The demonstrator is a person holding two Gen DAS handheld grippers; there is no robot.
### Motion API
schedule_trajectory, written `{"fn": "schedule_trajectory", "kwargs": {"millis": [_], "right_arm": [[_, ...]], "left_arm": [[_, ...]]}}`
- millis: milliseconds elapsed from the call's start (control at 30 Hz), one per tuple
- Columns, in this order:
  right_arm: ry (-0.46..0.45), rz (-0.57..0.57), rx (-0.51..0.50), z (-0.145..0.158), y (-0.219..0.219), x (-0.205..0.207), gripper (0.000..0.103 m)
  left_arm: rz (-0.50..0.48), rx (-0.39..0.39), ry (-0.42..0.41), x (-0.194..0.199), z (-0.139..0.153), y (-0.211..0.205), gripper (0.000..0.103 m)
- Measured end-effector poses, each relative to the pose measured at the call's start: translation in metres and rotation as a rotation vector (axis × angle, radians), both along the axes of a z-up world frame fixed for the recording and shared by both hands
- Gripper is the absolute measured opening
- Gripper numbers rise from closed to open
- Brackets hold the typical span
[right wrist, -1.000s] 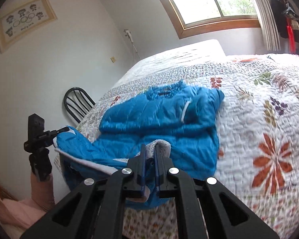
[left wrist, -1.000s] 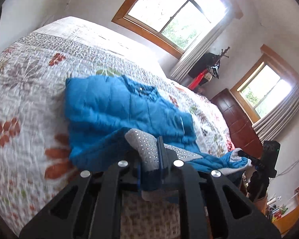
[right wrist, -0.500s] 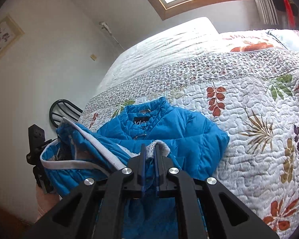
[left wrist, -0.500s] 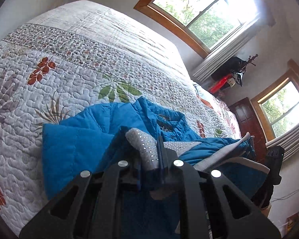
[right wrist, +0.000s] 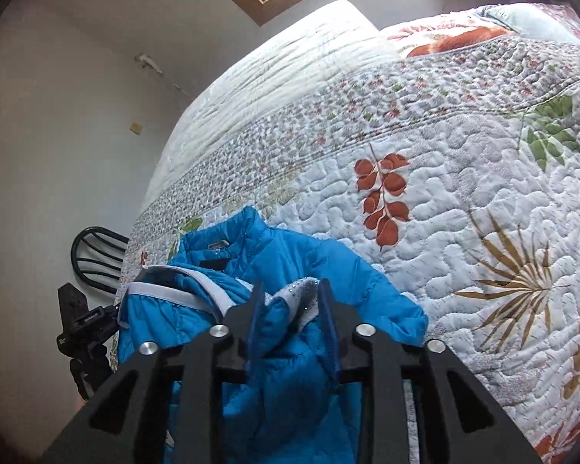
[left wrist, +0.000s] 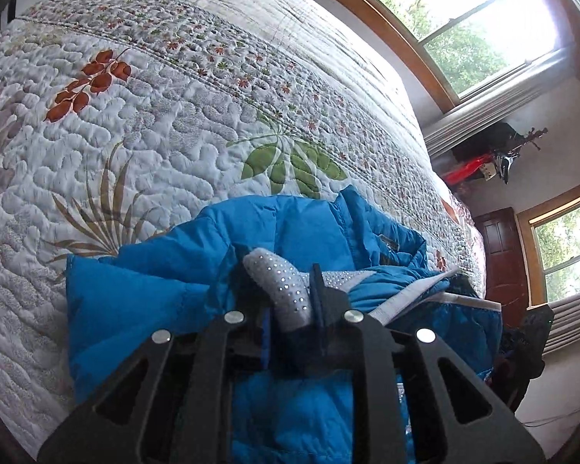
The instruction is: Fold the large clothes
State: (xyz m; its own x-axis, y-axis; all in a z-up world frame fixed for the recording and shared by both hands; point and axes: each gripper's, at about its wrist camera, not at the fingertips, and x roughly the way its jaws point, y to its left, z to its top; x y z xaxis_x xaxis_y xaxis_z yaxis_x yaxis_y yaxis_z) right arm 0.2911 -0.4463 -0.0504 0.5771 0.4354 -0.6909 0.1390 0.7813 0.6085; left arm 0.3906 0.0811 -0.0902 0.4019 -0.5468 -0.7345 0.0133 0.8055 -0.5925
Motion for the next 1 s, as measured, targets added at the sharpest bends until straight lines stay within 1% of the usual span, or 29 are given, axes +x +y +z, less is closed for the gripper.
{"fn": "schedule_trajectory", "kwargs": {"millis": [33, 100, 133, 167, 200, 233, 267, 300, 333, 367, 400, 433, 500, 533, 633, 667, 733, 767, 833, 867, 967, 1000], "right_arm": [[-0.006, 0.000, 0.011, 0.002, -0.004, -0.005, 0.037], [-0.024, 0.013, 0.024, 0.006, -0.007, -0.016, 0.038], [-0.037, 0.026, 0.029, 0.007, -0.006, -0.023, 0.042], [-0.050, 0.038, 0.036, 0.008, -0.004, -0.030, 0.050], [-0.061, 0.054, 0.038, 0.009, -0.001, -0.035, 0.053], [-0.075, 0.079, 0.038, 0.009, 0.004, -0.041, 0.057], [-0.084, 0.107, 0.034, 0.008, 0.011, -0.046, 0.060], [-0.085, 0.127, 0.021, 0.007, 0.018, -0.050, 0.061], [-0.084, 0.143, -0.001, 0.006, 0.027, -0.053, 0.062], [-0.084, 0.157, -0.027, 0.004, 0.036, -0.055, 0.062], [-0.078, 0.160, -0.058, 0.002, 0.044, -0.054, 0.062], [-0.065, 0.154, -0.089, 0.000, 0.048, -0.053, 0.063], [-0.038, 0.140, -0.162, -0.006, 0.057, -0.047, 0.063], [-0.026, 0.132, -0.179, -0.008, 0.060, -0.043, 0.063], [0.004, 0.109, -0.197, -0.012, 0.063, -0.035, 0.063], [0.013, 0.101, -0.205, -0.013, 0.064, -0.033, 0.063], [0.030, 0.078, -0.209, -0.015, 0.063, -0.031, 0.063], [0.032, 0.058, -0.198, -0.014, 0.061, -0.032, 0.063], [0.029, 0.023, -0.169, -0.013, 0.055, -0.035, 0.063], [0.031, 0.015, -0.167, -0.013, 0.054, -0.036, 0.063], [0.051, 0.001, -0.180, -0.017, 0.056, -0.035, 0.063], [0.054, 0.003, -0.197, -0.018, 0.059, -0.035, 0.063]], "left_arm": [[-0.002, -0.014, 0.001, -0.002, 0.002, 0.004, 0.022], [0.004, -0.071, 0.008, -0.008, 0.007, 0.013, 0.026], [0.010, -0.106, 0.005, -0.013, 0.011, 0.020, 0.031], [0.010, -0.122, -0.008, -0.019, 0.015, 0.025, 0.035], [0.009, -0.115, -0.029, -0.026, 0.021, 0.027, 0.043], [0.009, -0.080, -0.058, -0.034, 0.027, 0.031, 0.051], [0.008, -0.045, -0.091, -0.042, 0.032, 0.035, 0.052], [0.001, 0.005, -0.136, -0.053, 0.039, 0.038, 0.056], [-0.011, 0.046, -0.169, -0.060, 0.042, 0.038, 0.062], [-0.033, 0.095, -0.207, -0.068, 0.043, 0.036, 0.064], [-0.055, 0.139, -0.229, -0.074, 0.043, 0.034, 0.068], [-0.079, 0.186, -0.245, -0.077, 0.041, 0.031, 0.070], [-0.116, 0.269, -0.253, -0.080, 0.033, 0.021, 0.070], [-0.132, 0.288, -0.251, -0.079, 0.028, 0.018, 0.070], [-0.193, 0.286, -0.252, -0.078, 0.018, 0.008, 0.071], [-0.205, 0.301, -0.256, -0.077, 0.015, 0.004, 0.071], [-0.205, 0.378, -0.276, -0.075, 0.012, -0.006, 0.072], [-0.208, 0.386, -0.286, -0.075, 0.010, -0.008, 0.071], [-0.224, 0.369, -0.300, -0.078, 0.008, -0.011, 0.066], [-0.219, 0.375, -0.309, -0.079, 0.007, -0.012, 0.063], [-0.207, 0.357, -0.333, -0.082, 0.004, -0.009, 0.047], [-0.203, 0.336, -0.328, -0.081, 0.003, -0.005, 0.038]]}}
